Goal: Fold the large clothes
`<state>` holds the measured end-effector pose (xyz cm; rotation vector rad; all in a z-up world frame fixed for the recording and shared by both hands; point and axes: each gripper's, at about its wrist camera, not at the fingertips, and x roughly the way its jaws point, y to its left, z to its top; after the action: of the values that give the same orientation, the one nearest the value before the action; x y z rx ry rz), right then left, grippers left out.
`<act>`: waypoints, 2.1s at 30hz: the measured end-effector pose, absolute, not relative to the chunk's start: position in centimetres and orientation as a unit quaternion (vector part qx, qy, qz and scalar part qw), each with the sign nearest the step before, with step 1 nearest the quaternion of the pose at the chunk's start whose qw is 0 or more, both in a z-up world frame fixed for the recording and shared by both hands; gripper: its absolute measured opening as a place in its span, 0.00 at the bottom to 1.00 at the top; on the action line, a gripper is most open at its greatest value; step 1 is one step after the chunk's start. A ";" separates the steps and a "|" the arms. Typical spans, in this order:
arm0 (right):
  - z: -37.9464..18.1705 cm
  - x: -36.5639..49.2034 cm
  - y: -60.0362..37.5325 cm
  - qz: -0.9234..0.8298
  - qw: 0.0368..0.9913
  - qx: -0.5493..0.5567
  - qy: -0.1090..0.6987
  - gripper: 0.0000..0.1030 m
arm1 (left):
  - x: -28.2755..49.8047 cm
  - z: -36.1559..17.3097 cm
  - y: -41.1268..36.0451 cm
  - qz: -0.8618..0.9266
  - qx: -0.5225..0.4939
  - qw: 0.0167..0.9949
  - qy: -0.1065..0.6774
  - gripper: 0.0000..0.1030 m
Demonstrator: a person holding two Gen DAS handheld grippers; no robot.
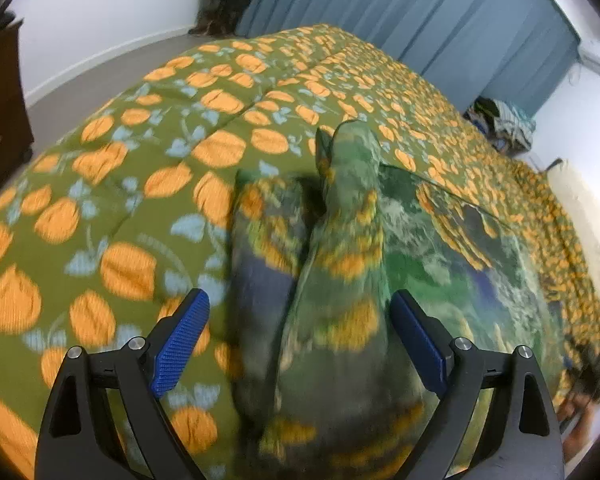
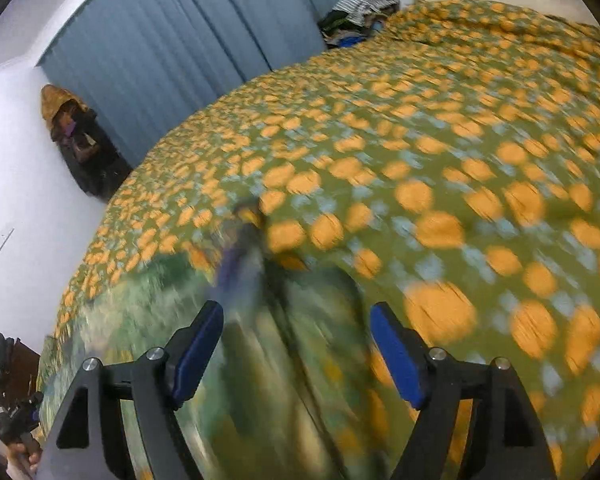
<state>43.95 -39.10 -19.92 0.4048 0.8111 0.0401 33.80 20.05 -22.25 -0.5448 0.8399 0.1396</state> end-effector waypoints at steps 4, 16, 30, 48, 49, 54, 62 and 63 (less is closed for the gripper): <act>-21.2 39.2 -40.6 0.005 0.893 0.220 0.392 0.75 | 33.1 -21.2 19.2 0.070 -0.242 0.881 0.400 0.90; -23.0 36.1 -41.2 0.015 0.891 0.249 0.379 0.75 | 30.3 -21.9 18.7 0.092 -0.261 0.874 0.400 0.90; -23.3 35.4 -40.9 0.028 0.893 0.249 0.374 0.75 | 28.8 -21.6 18.5 0.115 -0.250 0.878 0.391 0.90; -23.1 34.7 -42.4 0.014 0.893 0.267 0.362 0.76 | 28.1 -21.3 18.2 0.125 -0.247 0.879 0.389 0.90; -23.2 34.6 -42.7 0.010 0.892 0.271 0.361 0.76 | 28.0 -21.3 18.2 0.125 -0.246 0.879 0.389 0.90; -23.3 34.1 -43.7 0.001 0.888 0.287 0.358 0.76 | 27.9 -21.0 17.8 0.122 -0.241 0.881 0.389 0.90; -23.1 33.6 -44.5 0.011 0.883 0.308 0.353 0.76 | 27.4 -20.5 16.8 0.118 -0.228 0.884 0.391 0.90; -23.2 33.5 -44.6 0.017 0.881 0.315 0.353 0.76 | 27.3 -20.4 16.8 0.118 -0.228 0.884 0.390 0.90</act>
<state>33.55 -44.63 -23.21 0.6554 0.7364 0.0353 27.27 16.78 -20.44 -0.4751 0.8126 0.2449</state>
